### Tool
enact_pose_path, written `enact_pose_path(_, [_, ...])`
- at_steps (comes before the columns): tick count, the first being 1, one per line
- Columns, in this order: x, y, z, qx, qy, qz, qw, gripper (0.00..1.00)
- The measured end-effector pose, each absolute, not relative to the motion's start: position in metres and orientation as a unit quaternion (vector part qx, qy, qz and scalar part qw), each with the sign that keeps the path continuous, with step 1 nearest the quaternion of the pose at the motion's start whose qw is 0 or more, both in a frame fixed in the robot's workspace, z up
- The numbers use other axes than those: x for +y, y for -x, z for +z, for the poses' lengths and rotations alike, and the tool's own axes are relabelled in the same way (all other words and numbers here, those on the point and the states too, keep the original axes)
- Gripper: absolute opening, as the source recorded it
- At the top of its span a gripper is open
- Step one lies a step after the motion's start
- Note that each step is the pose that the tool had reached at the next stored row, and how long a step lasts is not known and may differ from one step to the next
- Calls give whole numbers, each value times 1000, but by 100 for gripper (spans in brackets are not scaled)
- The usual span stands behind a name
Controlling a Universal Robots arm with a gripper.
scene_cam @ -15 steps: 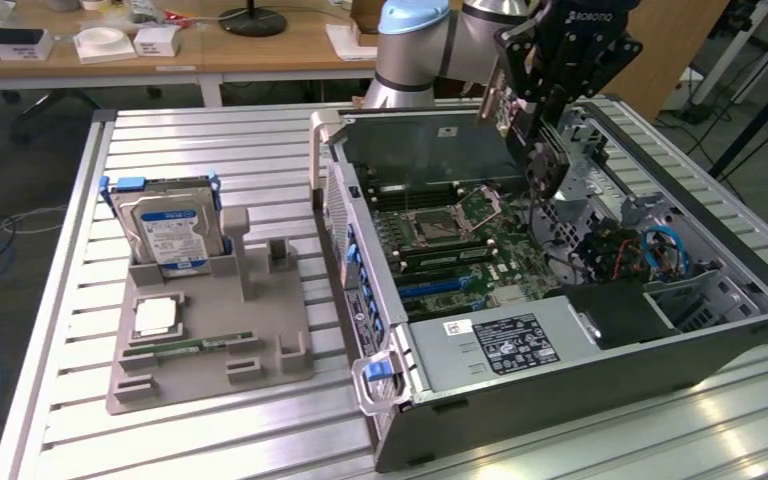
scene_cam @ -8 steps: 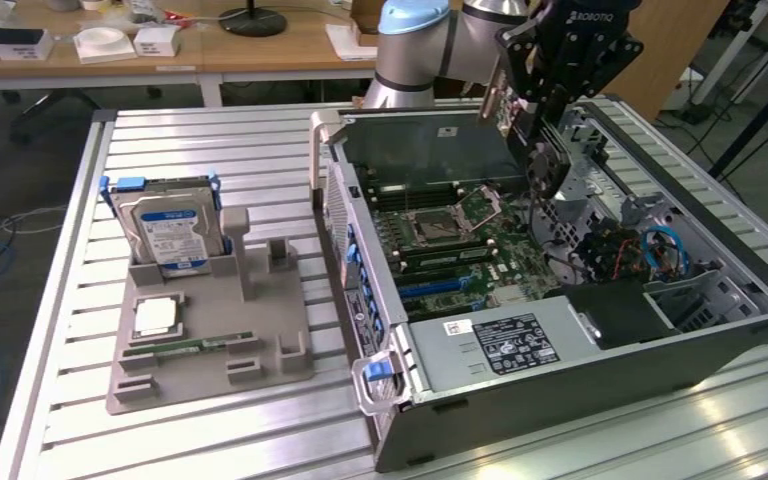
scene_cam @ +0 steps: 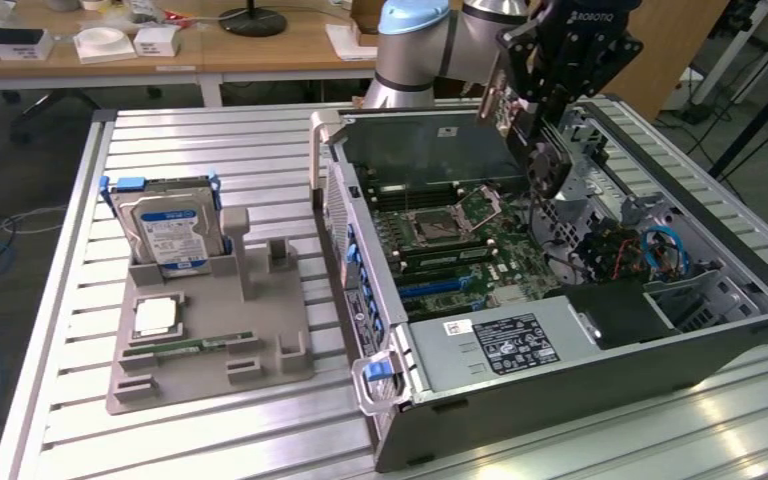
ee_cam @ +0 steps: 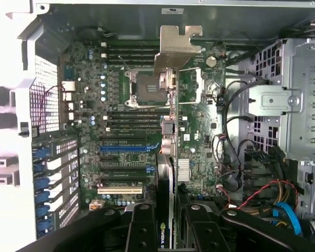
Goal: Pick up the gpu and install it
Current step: 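Insert the gpu into the slot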
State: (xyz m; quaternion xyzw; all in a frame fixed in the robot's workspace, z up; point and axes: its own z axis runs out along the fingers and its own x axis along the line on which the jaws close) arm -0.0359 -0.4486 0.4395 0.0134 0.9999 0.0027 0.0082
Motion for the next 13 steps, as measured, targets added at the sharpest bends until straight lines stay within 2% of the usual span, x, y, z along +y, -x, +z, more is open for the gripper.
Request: enact_pose_path(13, [-449,36,439,999,53,3,8,26])
